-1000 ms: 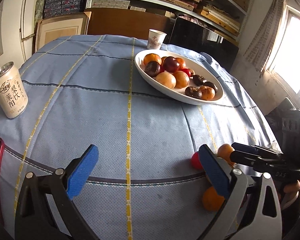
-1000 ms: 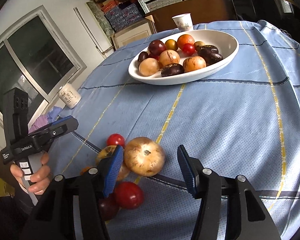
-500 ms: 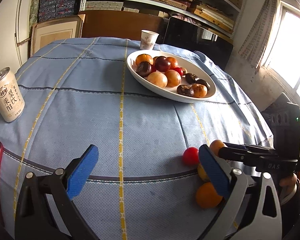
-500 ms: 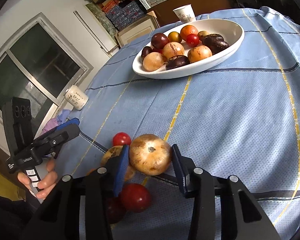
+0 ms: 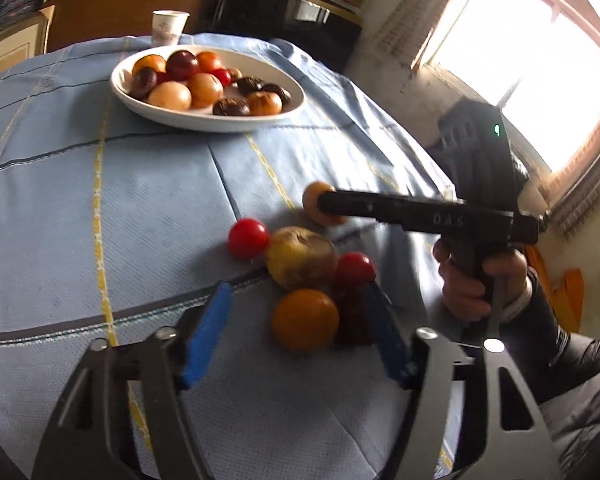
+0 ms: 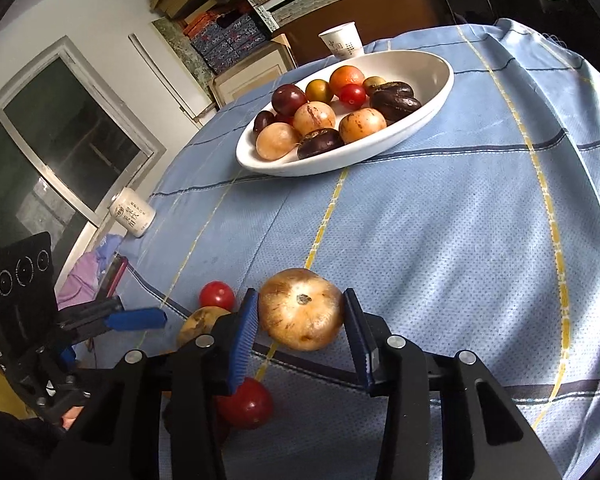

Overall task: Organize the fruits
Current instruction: 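Grasp a brown onion with the right tool while the left tool grasps an orange, then place both fruits on the white plate and open both tools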

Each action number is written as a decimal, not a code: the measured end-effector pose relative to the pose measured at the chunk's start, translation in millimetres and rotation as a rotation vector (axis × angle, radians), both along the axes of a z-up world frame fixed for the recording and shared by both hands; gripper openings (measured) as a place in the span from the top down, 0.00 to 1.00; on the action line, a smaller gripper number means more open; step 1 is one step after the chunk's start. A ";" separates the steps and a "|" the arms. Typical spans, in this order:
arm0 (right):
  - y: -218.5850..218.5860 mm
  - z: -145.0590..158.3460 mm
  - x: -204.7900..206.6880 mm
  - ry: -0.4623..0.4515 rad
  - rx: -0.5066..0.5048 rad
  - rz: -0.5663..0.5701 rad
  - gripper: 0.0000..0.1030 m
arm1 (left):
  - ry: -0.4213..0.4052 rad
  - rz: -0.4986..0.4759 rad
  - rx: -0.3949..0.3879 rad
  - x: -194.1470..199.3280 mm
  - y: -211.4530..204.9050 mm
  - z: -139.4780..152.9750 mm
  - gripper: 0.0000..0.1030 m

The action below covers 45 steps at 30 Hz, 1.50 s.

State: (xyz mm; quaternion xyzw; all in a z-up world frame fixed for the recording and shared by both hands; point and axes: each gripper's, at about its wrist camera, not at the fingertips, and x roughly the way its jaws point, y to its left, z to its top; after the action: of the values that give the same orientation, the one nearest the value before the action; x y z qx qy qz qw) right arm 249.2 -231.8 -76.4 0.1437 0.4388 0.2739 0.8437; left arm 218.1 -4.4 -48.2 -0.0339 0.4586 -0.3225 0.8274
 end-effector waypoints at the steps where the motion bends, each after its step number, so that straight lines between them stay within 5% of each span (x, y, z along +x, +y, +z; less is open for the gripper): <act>1: -0.3 0.0 0.0 0.001 0.001 0.000 0.58 | 0.001 -0.007 0.009 -0.4 -2.4 -1.3 0.44; 9: 0.3 0.9 -0.4 0.001 -0.001 -0.004 0.58 | 0.000 -0.056 0.062 -7.1 -9.0 -8.6 0.61; 23: -0.1 1.3 -0.8 -0.008 -0.005 -0.005 0.58 | -0.022 -0.066 0.138 -11.3 -20.8 -15.4 0.64; 33: -8.0 4.8 -0.9 -0.022 0.023 -0.024 0.58 | -0.021 -0.053 0.119 -14.3 -16.3 -12.4 0.64; 40: -13.0 12.9 -2.1 -0.039 0.066 -0.025 0.58 | 0.016 -0.016 -0.030 -4.6 5.8 4.7 0.64; 45: -7.6 38.1 8.5 -0.117 0.055 -0.015 0.58 | -0.052 0.095 0.028 35.2 14.7 38.2 0.64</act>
State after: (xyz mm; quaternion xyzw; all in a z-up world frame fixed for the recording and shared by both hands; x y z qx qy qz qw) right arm 257.7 -239.4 -38.3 0.1537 0.3799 0.2872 0.8658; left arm 253.3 10.3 -10.0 -0.0357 0.4395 -0.2769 0.8537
